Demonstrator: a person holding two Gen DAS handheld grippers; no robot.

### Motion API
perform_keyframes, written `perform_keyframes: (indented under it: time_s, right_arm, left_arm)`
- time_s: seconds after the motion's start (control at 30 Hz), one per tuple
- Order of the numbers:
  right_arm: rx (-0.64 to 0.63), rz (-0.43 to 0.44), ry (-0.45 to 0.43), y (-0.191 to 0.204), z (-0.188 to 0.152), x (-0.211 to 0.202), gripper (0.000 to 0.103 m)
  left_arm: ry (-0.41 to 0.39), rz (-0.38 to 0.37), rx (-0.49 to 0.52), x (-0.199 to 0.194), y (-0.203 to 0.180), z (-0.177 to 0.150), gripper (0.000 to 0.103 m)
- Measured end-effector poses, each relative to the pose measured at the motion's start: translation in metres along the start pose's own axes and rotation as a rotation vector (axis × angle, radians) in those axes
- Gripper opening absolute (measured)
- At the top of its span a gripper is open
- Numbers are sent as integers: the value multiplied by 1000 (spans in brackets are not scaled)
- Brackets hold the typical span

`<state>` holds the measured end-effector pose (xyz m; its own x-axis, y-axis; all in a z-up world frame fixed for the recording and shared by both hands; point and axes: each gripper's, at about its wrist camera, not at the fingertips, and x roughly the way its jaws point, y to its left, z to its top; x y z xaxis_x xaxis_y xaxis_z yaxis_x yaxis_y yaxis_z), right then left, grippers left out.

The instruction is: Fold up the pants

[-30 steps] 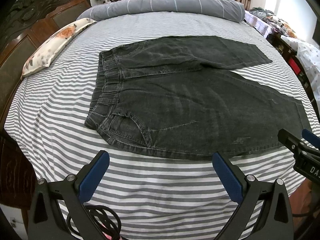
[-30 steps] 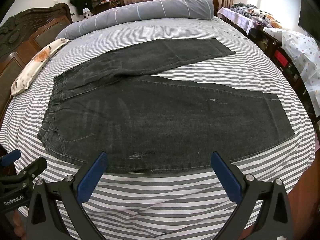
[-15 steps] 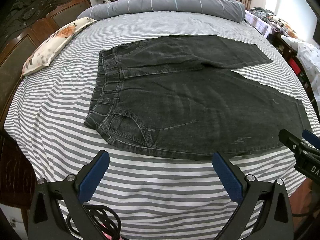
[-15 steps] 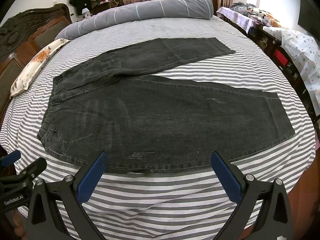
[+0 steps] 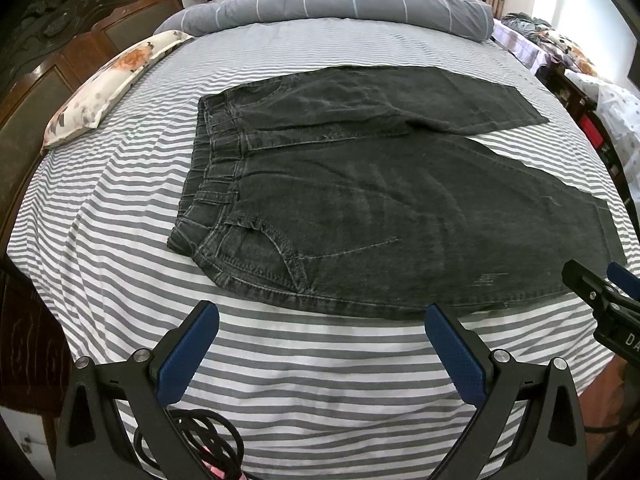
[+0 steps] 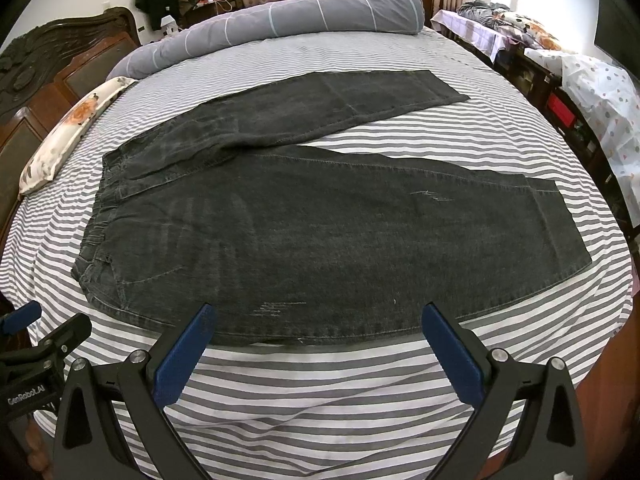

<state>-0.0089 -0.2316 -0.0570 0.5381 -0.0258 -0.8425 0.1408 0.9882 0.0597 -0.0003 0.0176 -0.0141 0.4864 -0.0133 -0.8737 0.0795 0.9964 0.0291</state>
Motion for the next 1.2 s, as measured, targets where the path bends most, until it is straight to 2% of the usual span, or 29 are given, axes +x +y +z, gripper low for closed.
perform_keyframes:
  time_s: [0.1,0.27,0.37,0.4,0.43,0.57,0.73,0.97,1.2]
  right_arm:
    - [2,11,-14,-1,2,-2,103]
    - [49,130,-97,-6,3,-13,103]
    - [48,129,-135,-3,6,-17,103]
    - [41,132,-145,-1,6,-17,103]
    - [40,143,-147,0,8,-18,103]
    - [28,173,-131,5,16,-10,103]
    - [-9,169,-117,16,36,3,103]
    - [-70,152,-108,44,78,34,103]
    - [-164,170,-59,75,132,86,103]
  left_arm:
    - [1,-2,-1,1,1,1,102]
    - [-11,-28,-24,4,14,7,102]
    - [-17,-36,-34,7,26,13,101]
    - [-20,-31,-36,8,30,16,100]
    - [-23,-26,-37,11,38,19,94]
    - [-12,-32,-78,21,67,34,72]
    - [-28,-54,-157,34,111,61,60]
    - [-80,-80,-227,58,155,110,58]
    - [-68,-101,-293,105,187,149,58]
